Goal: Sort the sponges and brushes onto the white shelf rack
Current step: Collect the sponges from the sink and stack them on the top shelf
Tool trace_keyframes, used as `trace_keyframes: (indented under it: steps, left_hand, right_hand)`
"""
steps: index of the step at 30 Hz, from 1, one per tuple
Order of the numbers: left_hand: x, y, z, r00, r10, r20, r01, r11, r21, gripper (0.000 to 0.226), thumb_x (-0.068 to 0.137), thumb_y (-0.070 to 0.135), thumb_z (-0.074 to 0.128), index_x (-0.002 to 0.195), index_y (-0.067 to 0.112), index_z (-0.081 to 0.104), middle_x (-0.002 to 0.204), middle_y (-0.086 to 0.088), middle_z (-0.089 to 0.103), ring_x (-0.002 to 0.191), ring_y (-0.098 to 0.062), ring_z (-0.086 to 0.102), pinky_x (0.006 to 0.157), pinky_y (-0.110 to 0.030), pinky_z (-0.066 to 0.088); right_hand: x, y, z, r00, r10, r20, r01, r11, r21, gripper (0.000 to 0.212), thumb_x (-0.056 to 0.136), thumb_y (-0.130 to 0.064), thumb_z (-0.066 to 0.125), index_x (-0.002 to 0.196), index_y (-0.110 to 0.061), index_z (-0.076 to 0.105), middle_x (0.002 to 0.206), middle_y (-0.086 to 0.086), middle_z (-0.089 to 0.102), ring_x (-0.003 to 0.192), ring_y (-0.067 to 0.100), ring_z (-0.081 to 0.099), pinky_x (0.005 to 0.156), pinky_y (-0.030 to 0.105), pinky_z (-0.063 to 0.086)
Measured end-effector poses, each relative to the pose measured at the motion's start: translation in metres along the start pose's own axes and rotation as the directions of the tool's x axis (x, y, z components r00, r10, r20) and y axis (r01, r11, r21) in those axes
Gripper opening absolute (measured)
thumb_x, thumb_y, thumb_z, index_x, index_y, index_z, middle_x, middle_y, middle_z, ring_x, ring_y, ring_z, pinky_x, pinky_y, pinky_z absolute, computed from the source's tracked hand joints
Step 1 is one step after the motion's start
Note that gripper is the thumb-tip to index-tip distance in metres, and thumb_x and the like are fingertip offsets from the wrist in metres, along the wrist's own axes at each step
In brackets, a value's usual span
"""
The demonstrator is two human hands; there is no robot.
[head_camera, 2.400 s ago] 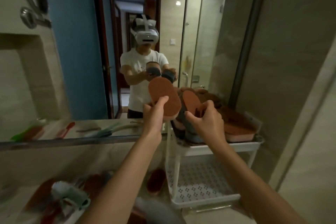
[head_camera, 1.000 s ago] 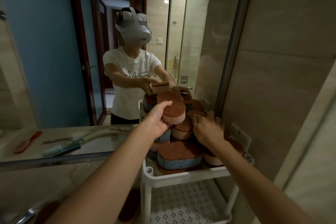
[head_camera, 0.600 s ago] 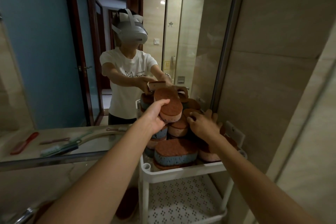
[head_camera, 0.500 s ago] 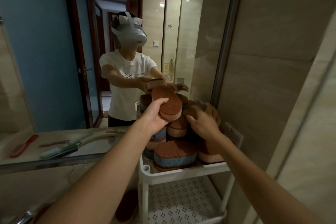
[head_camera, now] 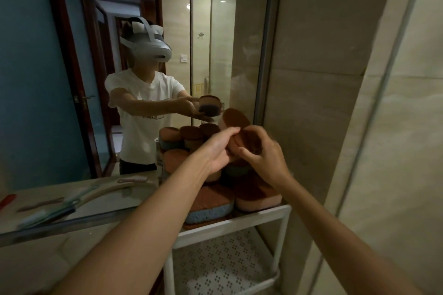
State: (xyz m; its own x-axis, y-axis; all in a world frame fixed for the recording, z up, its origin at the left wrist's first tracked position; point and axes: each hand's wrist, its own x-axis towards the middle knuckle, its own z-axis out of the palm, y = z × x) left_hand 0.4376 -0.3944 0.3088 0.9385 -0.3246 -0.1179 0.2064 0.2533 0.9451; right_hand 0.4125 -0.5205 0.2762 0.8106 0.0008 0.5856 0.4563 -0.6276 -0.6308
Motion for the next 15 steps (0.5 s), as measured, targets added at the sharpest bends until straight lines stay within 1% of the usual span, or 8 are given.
trace_keyframes:
  steps: [2,3,4,5,7,8,11,15]
  left_hand:
    - [0.005,-0.004,0.0,0.99,0.12,-0.079,-0.088,0.94,0.33,0.043,0.092,0.033,0.051,0.128,0.01,0.05,0.123,-0.006,0.06,0.117,-0.021,0.054,0.098,-0.034,0.044]
    - [0.007,-0.005,-0.002,0.963,0.236,-0.128,-0.128,0.823,0.553,0.04,0.092,0.033,0.05,0.125,0.01,0.051,0.12,-0.005,0.059,0.113,-0.021,0.055,0.091,-0.032,0.046]
    - [0.01,-0.008,-0.005,0.923,0.363,-0.128,-0.148,0.641,0.753,0.036,0.093,0.031,0.049,0.123,0.01,0.053,0.121,-0.007,0.059,0.113,-0.022,0.056,0.089,-0.033,0.047]
    - [0.014,-0.011,-0.009,0.898,0.436,-0.063,-0.15,0.438,0.886,0.037,0.095,0.029,0.046,0.126,0.011,0.051,0.128,-0.009,0.055,0.12,-0.025,0.052,0.095,-0.036,0.046]
    - [0.019,-0.018,-0.017,0.925,0.372,0.079,-0.129,0.112,0.985,0.049,0.098,0.034,0.037,0.143,0.015,0.033,0.151,-0.011,0.032,0.142,-0.026,0.026,0.115,-0.042,0.025]
    - [0.021,-0.022,-0.021,0.952,0.286,0.106,-0.114,0.014,0.993,0.054,0.099,0.038,0.031,0.148,0.018,0.021,0.158,-0.008,0.016,0.147,-0.023,0.011,0.118,-0.045,0.013]
    - [0.024,-0.031,-0.028,0.994,0.077,0.082,-0.074,-0.098,0.992,0.057,0.1,0.045,0.017,0.151,0.023,0.007,0.16,-0.004,-0.002,0.148,-0.021,-0.004,0.119,-0.046,0.0]
    - [0.024,-0.032,-0.028,0.997,0.033,0.064,-0.058,-0.139,0.989,0.057,0.1,0.046,0.012,0.151,0.022,0.004,0.16,-0.004,-0.005,0.148,-0.021,-0.004,0.118,-0.045,-0.002]
  right_hand:
    - [0.0,0.01,-0.003,0.996,0.081,-0.042,-0.082,0.997,-0.009,0.045,0.089,-0.022,0.058,0.132,-0.022,0.044,0.127,0.004,0.053,0.107,0.009,0.051,0.084,0.02,0.043]
    - [0.0,0.017,-0.004,0.989,0.135,-0.06,-0.137,0.99,-0.033,0.045,0.091,-0.024,0.054,0.134,-0.025,0.043,0.133,0.005,0.049,0.111,0.012,0.051,0.083,0.021,0.04]
    - [0.001,0.025,-0.004,0.981,0.184,-0.066,-0.187,0.981,-0.056,0.045,0.092,-0.027,0.051,0.136,-0.028,0.041,0.137,0.007,0.044,0.116,0.017,0.049,0.084,0.022,0.037]
    - [0.002,0.033,-0.004,0.972,0.225,-0.062,-0.229,0.97,-0.075,0.046,0.092,-0.029,0.049,0.137,-0.031,0.04,0.14,0.008,0.041,0.12,0.021,0.046,0.086,0.025,0.036]
    - [0.004,0.043,-0.002,0.958,0.28,-0.052,-0.285,0.951,-0.123,0.045,0.092,-0.03,0.047,0.137,-0.035,0.041,0.139,0.012,0.04,0.124,0.027,0.042,0.096,0.032,0.036]
    - [0.004,0.047,-0.001,0.954,0.298,-0.043,-0.301,0.942,-0.146,0.044,0.092,-0.031,0.046,0.136,-0.036,0.042,0.139,0.013,0.041,0.125,0.029,0.041,0.1,0.035,0.035]
    - [0.005,0.053,0.003,0.952,0.307,0.006,-0.299,0.933,-0.199,0.042,0.093,-0.031,0.045,0.135,-0.034,0.045,0.14,0.014,0.043,0.125,0.03,0.044,0.102,0.036,0.036]
    - [0.007,0.059,0.007,0.942,0.335,0.032,-0.313,0.907,-0.282,0.042,0.09,-0.04,0.044,0.132,-0.038,0.047,0.134,0.014,0.051,0.116,0.032,0.052,0.097,0.038,0.044]
